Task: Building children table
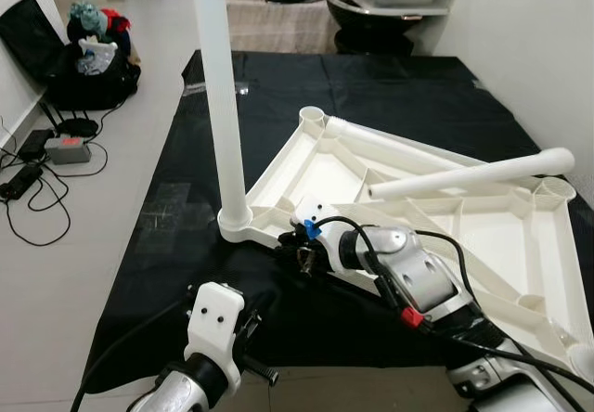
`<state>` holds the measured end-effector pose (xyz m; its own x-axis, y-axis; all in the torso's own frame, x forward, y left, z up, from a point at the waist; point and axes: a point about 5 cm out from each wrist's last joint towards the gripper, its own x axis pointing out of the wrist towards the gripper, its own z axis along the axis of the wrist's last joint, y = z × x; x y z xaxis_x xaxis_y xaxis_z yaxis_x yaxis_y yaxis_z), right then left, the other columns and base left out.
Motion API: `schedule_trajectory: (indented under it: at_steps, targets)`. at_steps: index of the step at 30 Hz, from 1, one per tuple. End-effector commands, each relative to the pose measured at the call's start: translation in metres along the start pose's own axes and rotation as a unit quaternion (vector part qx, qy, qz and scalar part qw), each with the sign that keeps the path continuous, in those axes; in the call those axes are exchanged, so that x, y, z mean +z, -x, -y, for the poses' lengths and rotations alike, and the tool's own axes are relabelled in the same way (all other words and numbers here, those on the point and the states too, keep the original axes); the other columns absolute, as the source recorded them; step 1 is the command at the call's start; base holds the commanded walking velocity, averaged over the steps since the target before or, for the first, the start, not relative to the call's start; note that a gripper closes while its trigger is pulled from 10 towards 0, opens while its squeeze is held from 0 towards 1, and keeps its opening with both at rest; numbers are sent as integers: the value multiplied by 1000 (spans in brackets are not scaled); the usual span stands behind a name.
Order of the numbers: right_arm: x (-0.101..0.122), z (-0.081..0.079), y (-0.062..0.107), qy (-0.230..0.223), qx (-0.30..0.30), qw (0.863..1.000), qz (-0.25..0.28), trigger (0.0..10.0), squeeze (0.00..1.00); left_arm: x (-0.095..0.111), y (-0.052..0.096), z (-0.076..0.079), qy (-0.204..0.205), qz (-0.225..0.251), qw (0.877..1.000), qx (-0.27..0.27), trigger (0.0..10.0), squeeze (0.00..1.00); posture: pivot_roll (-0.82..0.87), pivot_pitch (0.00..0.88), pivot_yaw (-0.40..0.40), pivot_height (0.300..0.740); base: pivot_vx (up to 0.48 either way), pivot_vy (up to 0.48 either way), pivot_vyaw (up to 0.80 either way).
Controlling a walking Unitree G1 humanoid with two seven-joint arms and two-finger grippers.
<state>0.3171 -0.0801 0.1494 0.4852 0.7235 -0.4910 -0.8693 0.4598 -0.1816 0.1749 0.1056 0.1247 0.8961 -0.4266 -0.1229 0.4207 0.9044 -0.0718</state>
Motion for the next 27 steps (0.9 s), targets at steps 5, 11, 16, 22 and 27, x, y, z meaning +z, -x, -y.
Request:
schedule_trajectory:
  at_steps: [5, 11, 16, 22, 27]
  targets:
    - [-10, 2, -4, 6, 17, 998, -58, 0, 0, 4, 1, 3, 6, 10, 1000, -4, 10000, 0, -35, 116, -108, 740, 0, 0, 0]
    - [-9, 8, -15, -8, -7, 998, -69, 0, 0, 6, 2, 5, 4, 16, 1000, 2, 10000, 0, -29, 134, -117, 740, 0, 0, 0]
    - [3, 21, -30, -36, -66, 996, -56, 0, 0, 10, 5, 8, 5, 22, 1000, 7, 10000, 0, -21, 164, -125, 740, 0, 0, 0]
    - [58, 37, -51, -49, -155, 986, 30, 10000, 0, 17, 16, 19, 11, 26, 1000, 12, 10000, 0, 10, 217, -145, 740, 0, 0, 0]
    - [76, 36, -57, -38, -157, 985, 52, 10000, 0, 18, 17, 21, 11, 25, 1000, 14, 10000, 0, 23, 226, -151, 740, 0, 0, 0]
